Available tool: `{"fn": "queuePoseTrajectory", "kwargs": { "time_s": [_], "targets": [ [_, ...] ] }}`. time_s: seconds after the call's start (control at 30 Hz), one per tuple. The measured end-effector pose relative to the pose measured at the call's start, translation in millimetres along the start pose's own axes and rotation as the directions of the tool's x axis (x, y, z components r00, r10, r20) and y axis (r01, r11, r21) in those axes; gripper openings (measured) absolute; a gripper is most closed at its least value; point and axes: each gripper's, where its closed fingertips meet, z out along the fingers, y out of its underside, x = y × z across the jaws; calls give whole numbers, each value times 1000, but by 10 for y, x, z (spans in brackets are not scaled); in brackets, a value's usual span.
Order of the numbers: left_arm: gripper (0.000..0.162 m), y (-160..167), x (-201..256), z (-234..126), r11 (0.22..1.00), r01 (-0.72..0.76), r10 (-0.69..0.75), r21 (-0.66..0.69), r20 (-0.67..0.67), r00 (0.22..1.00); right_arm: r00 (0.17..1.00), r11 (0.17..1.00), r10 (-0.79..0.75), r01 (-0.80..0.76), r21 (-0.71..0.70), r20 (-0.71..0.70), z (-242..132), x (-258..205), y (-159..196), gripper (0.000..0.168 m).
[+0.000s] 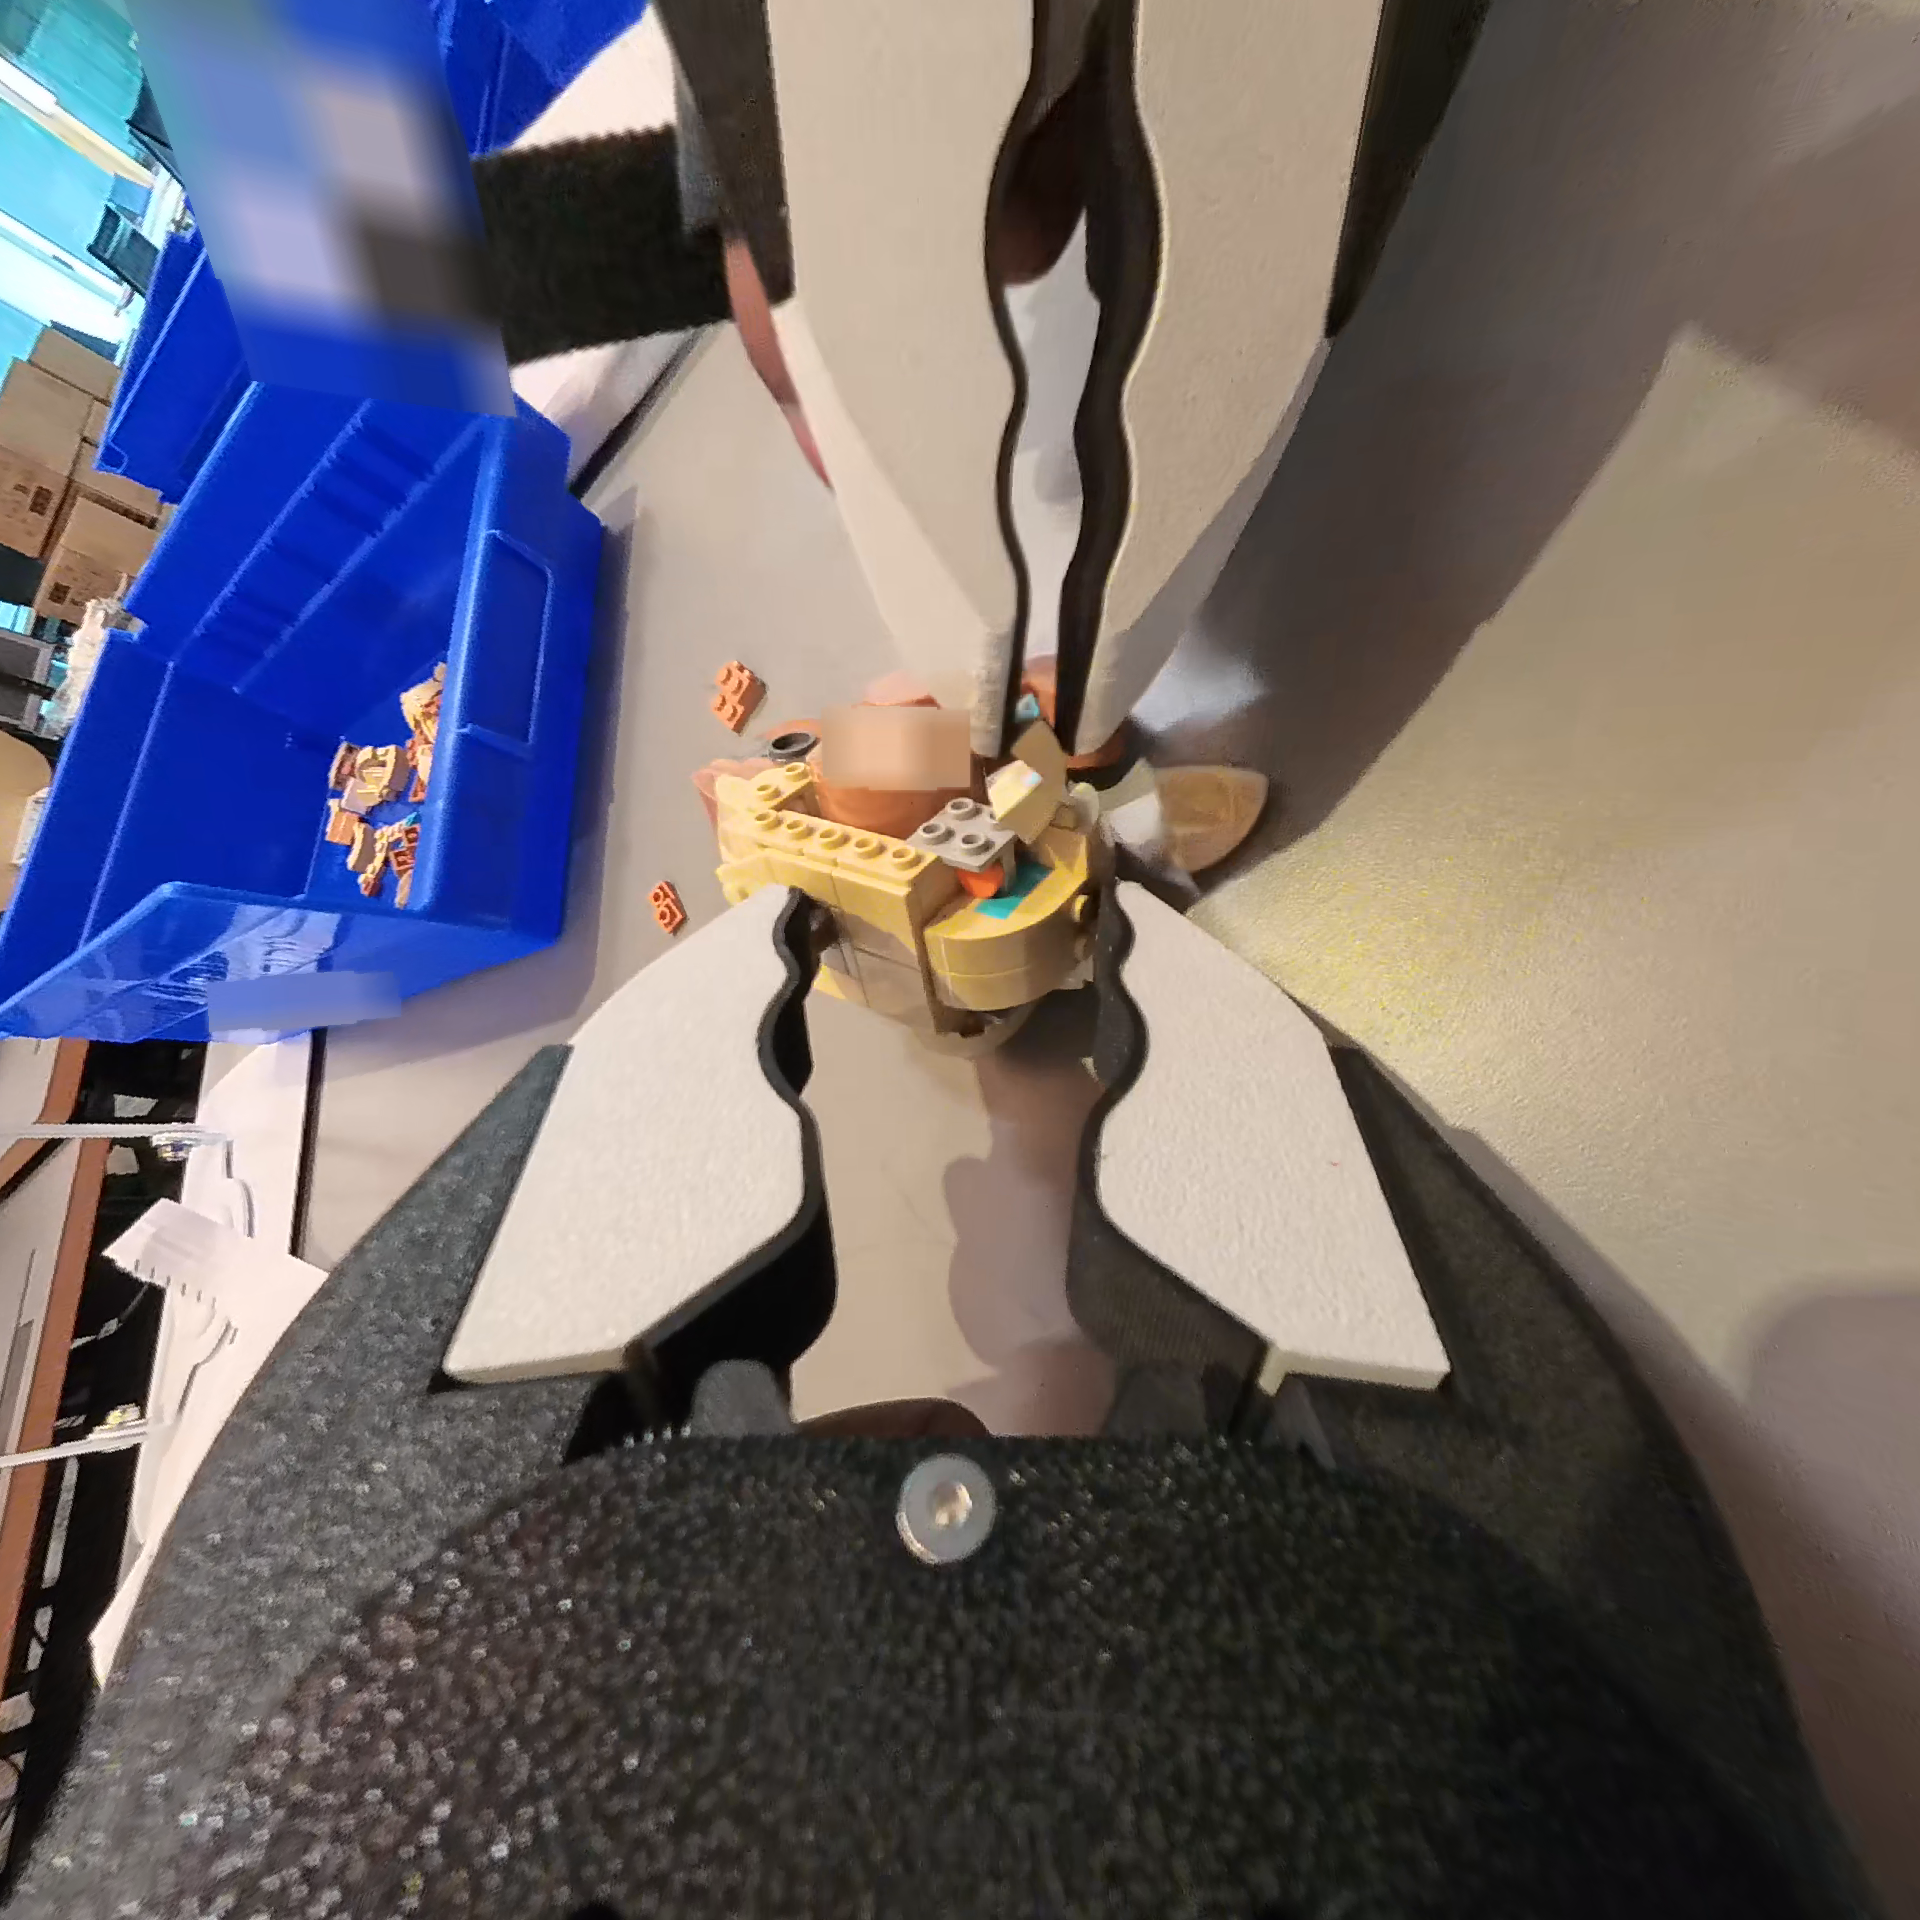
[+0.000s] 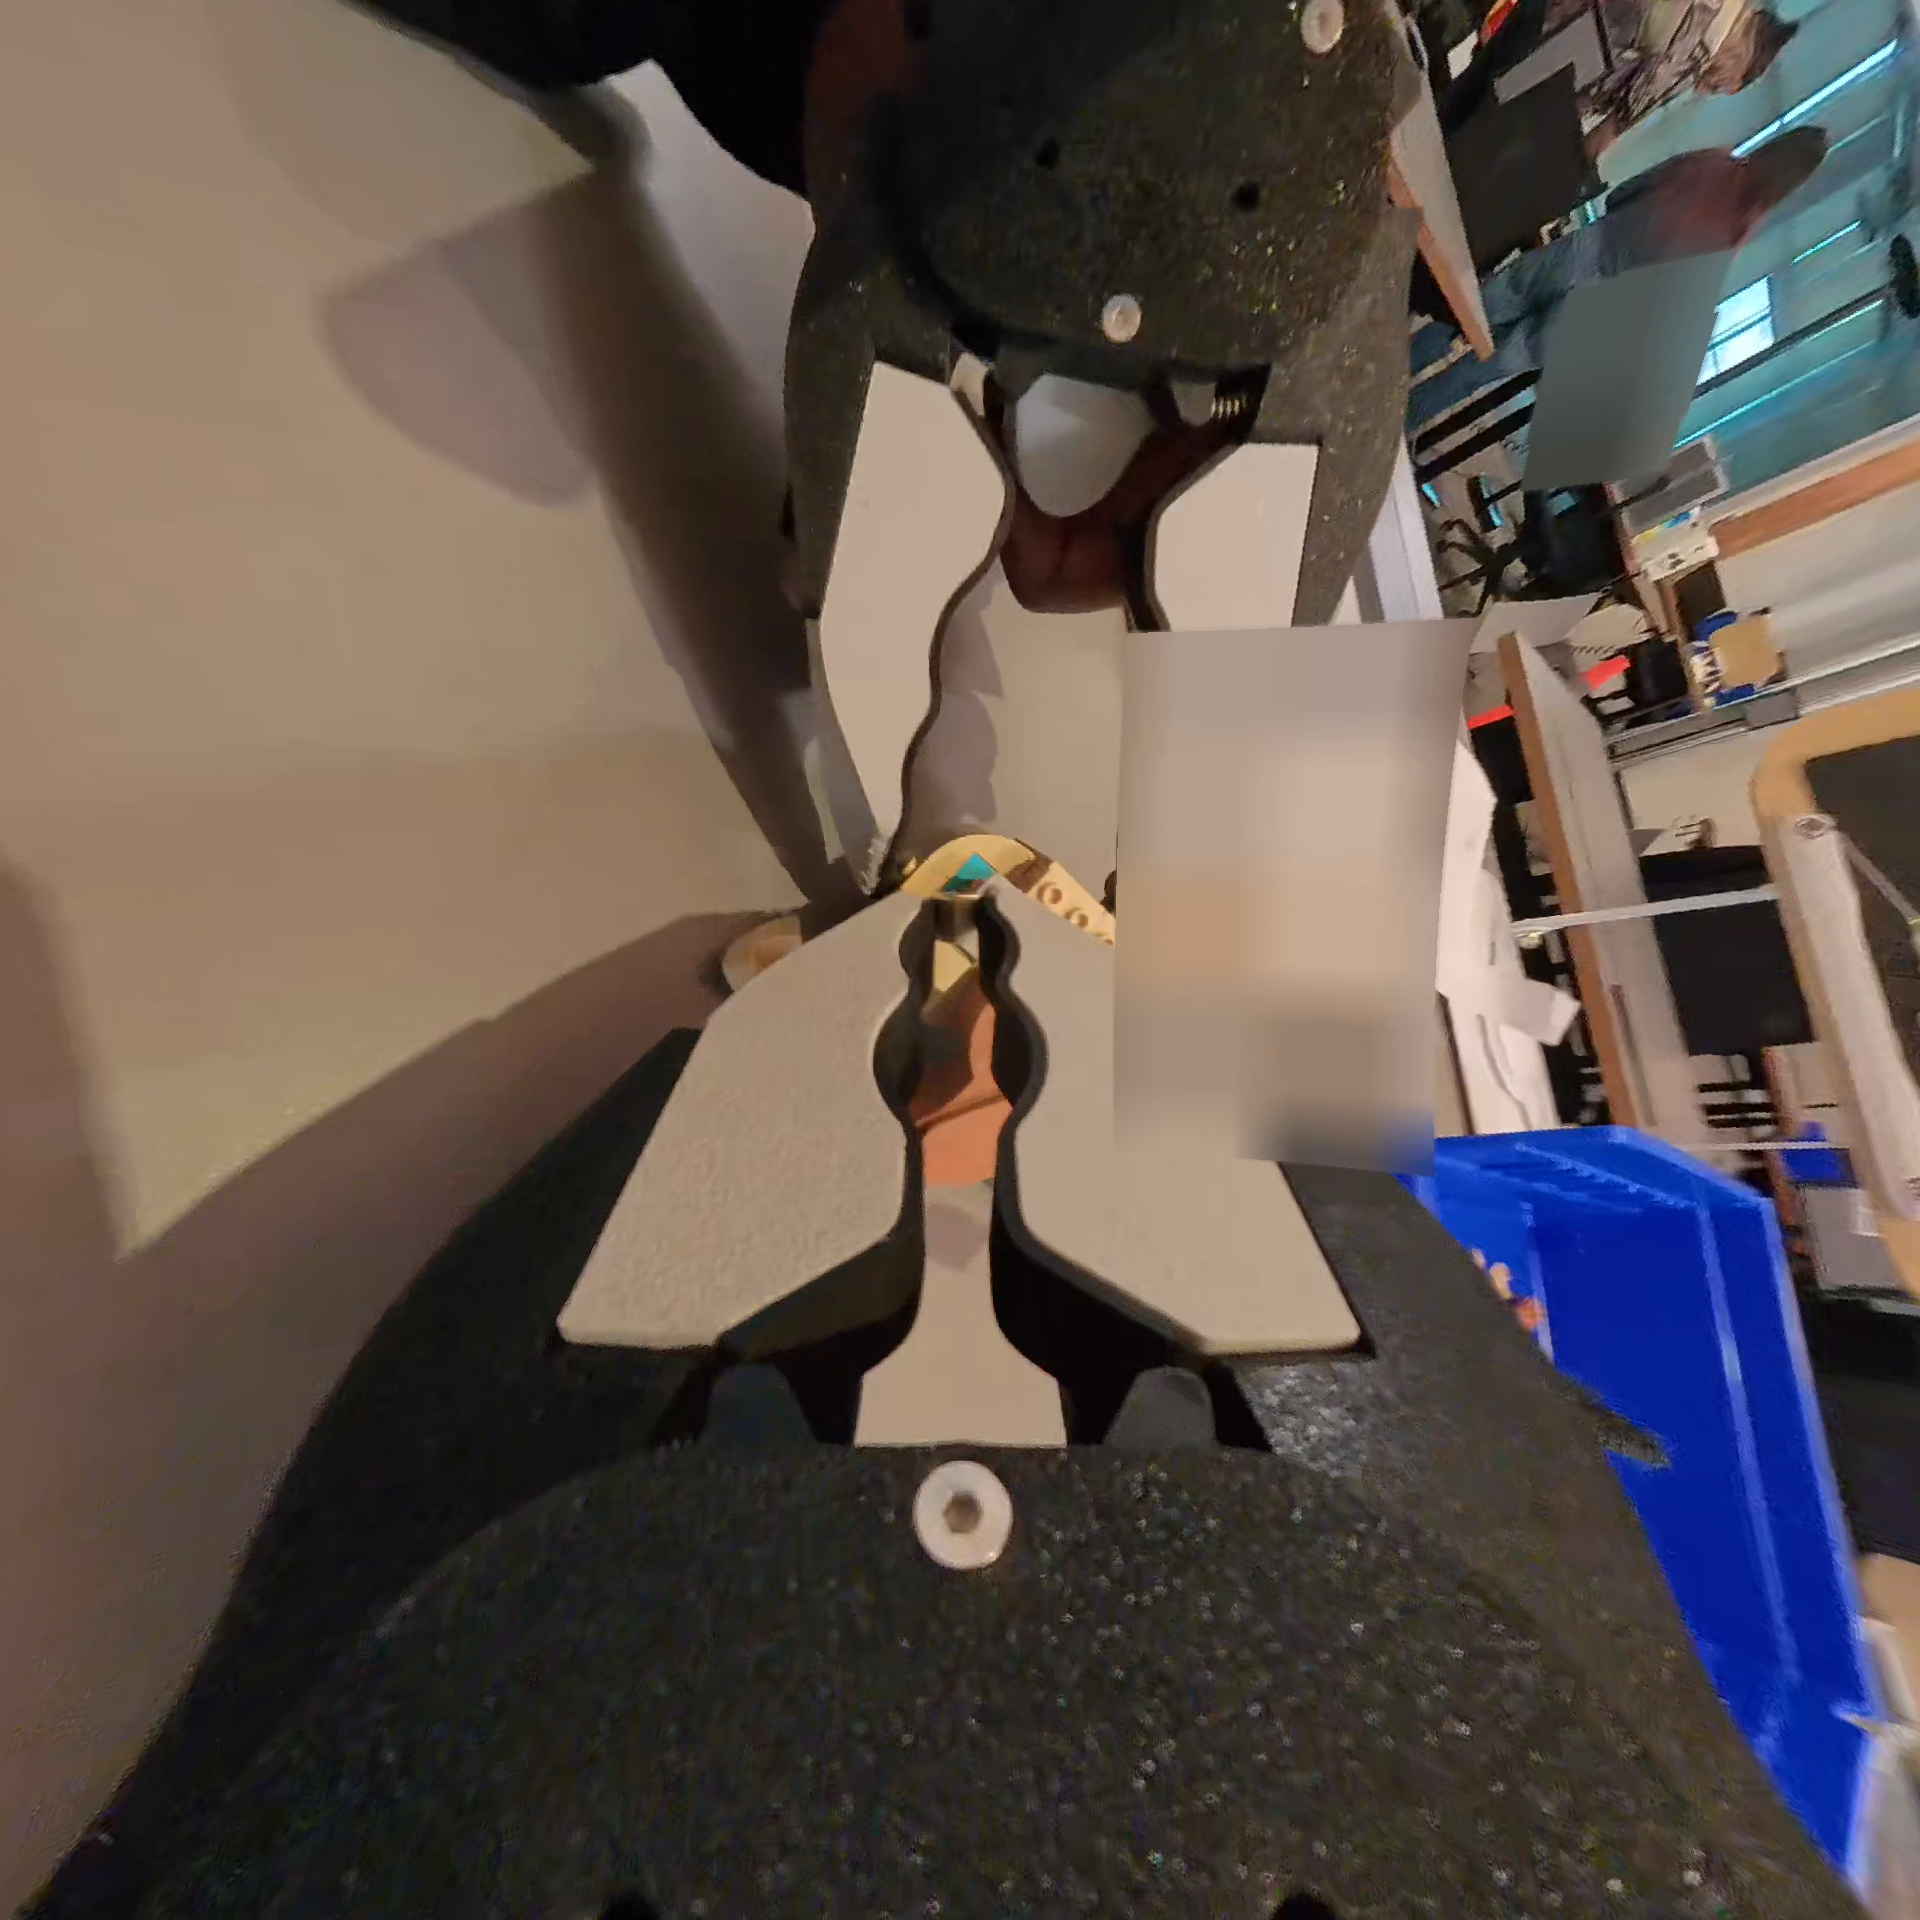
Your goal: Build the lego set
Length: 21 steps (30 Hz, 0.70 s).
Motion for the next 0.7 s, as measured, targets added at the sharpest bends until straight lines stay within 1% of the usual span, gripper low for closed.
{"fn": "queuePoseTrajectory", "kwargs": {
  "time_s": [0.03,0.13,0.2,0.5,0.7],
  "targets": [
    [52,0,0,-1,1000,1,-1,0,0,1000,999,999,40,-40,15,18,-1,-14,-6,7],
    [51,-15,7,0,1000,11,-11,7,-6,1000,971,972,217,-224,71,95,-17,-32,-48,7],
    [51,-24,12,3,1000,15,-15,12,-9,1000,954,953,279,-290,92,113,-33,-22,-65,7],
    [52,-40,29,0,1000,14,-14,16,-14,1000,943,945,309,-319,75,126,25,-94,-6,6],
    [52,-31,12,-31,999,31,-31,21,-13,999,917,918,374,-387,82,139,17,-51,26,6]
  ]
}}
